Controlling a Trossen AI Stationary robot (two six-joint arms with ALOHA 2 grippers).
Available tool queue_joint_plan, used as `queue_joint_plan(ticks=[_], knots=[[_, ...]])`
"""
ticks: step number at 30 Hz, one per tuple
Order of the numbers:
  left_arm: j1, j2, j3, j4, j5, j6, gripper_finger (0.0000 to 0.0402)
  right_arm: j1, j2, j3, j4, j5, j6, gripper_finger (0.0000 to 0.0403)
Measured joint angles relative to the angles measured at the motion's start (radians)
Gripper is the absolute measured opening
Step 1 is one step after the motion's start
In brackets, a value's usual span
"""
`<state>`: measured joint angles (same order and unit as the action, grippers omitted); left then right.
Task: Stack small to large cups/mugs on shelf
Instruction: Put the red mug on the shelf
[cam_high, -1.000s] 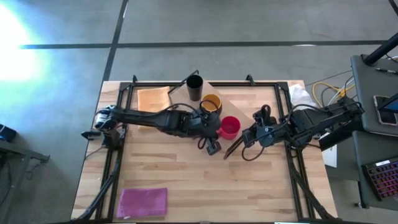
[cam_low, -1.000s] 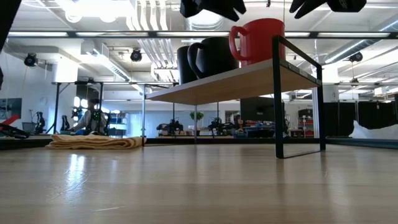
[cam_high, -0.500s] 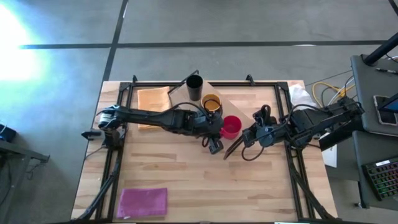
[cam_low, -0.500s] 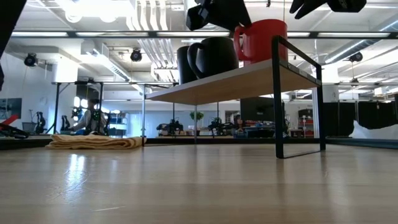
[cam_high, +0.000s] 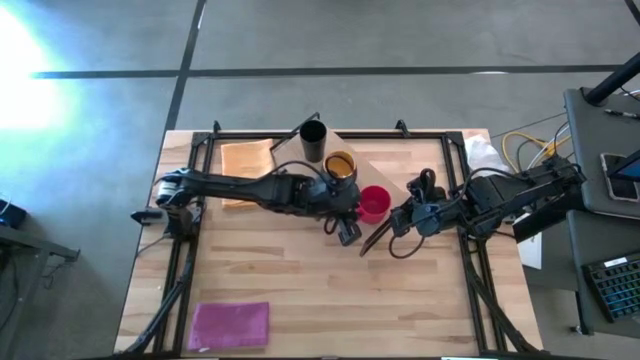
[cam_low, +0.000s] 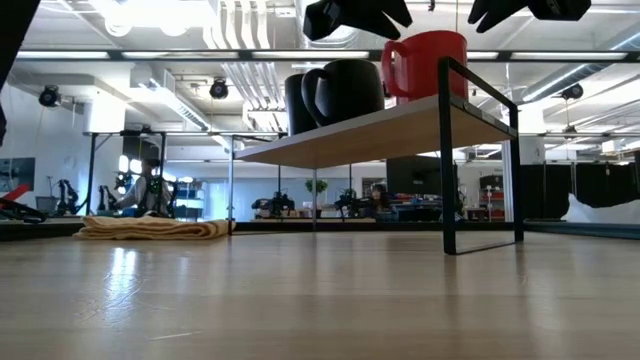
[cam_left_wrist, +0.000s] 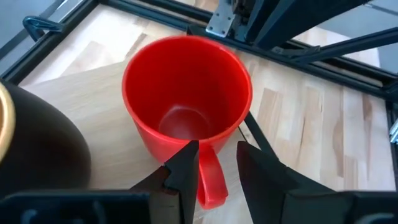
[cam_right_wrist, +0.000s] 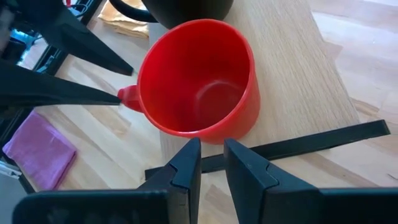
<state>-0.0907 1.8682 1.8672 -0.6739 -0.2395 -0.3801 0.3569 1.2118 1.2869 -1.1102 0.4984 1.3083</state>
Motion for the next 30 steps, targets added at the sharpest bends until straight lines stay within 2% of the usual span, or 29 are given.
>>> queue_joint_plan(ticks=[8,17,23,30], knots=[[-0.006,-0.056,-0.003,-0.011,-0.007,-0.001,0.0095,0.001,0.0,0.0,-0.003,-0.026,0.027,0.0063],[-0.013,-0.163,-0.034,-0.155,-0.162,-0.008,0.0095,0.001,0.047,-0.001,-0.008,-0.062,0.033,0.0063],[-0.015,-0.199,-0.043,-0.231,-0.189,-0.059,0.0095,-0.003,0.095,-0.001,-0.017,-0.064,0.034,0.0063],[-0.029,-0.227,-0.042,-0.244,-0.192,-0.06,0.0095,-0.02,0.109,-0.001,-0.011,-0.057,0.03,0.0063]])
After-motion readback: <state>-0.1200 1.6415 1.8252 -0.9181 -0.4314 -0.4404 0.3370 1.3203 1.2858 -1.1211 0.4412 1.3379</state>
